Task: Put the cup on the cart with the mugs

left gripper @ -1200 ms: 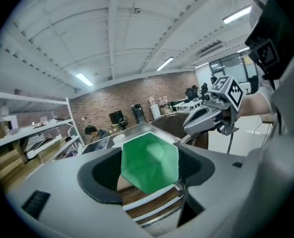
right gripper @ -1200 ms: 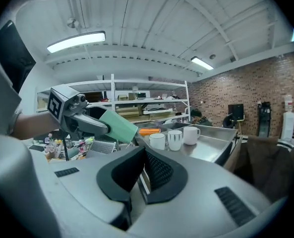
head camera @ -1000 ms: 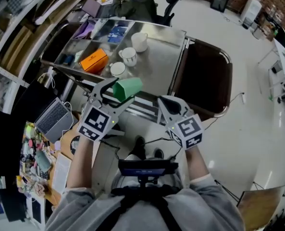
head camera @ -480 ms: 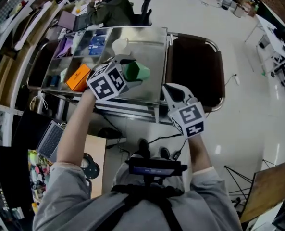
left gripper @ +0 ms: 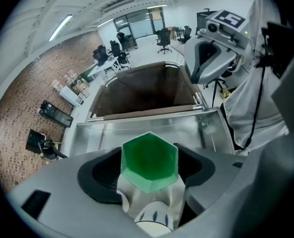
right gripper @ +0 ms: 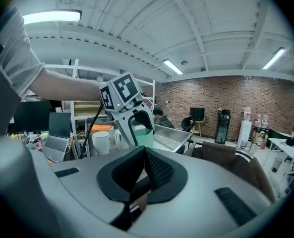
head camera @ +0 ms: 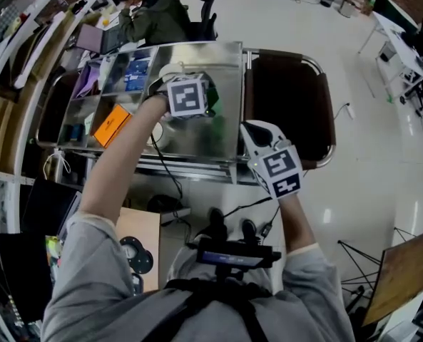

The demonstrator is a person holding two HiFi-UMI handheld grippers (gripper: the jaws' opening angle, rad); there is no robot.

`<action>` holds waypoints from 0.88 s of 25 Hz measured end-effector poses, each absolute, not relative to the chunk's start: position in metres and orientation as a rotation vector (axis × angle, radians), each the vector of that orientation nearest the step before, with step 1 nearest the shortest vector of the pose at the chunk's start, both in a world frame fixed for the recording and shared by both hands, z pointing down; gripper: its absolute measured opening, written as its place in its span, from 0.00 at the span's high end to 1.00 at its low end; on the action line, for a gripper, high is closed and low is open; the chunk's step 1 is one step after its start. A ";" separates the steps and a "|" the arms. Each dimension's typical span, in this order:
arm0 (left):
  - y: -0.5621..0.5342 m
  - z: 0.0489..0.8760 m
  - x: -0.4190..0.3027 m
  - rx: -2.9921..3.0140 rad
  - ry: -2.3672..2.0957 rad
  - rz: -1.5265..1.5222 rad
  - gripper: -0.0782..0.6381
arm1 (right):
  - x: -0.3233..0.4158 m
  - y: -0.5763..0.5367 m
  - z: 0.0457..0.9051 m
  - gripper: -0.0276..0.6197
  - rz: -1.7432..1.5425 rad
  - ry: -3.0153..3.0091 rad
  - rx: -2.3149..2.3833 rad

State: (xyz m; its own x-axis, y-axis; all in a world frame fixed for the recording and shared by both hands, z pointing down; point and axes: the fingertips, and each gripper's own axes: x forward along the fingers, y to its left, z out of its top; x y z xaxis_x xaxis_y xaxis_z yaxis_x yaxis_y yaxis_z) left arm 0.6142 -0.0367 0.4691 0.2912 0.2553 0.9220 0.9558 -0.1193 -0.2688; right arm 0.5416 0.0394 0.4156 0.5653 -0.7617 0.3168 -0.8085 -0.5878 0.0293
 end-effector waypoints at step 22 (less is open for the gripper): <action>-0.027 0.521 0.637 -1.469 -1.218 -0.956 0.43 | 0.553 0.055 0.434 0.97 0.495 -1.291 2.687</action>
State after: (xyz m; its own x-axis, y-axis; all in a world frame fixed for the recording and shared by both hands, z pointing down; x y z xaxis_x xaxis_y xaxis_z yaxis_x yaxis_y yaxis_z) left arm 0.6374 -0.0267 0.5207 0.1927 0.2241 0.9553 0.9812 -0.0346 -0.1898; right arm 0.5525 0.0546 0.4340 0.5829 -0.7376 0.3410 -0.7766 -0.6291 -0.0333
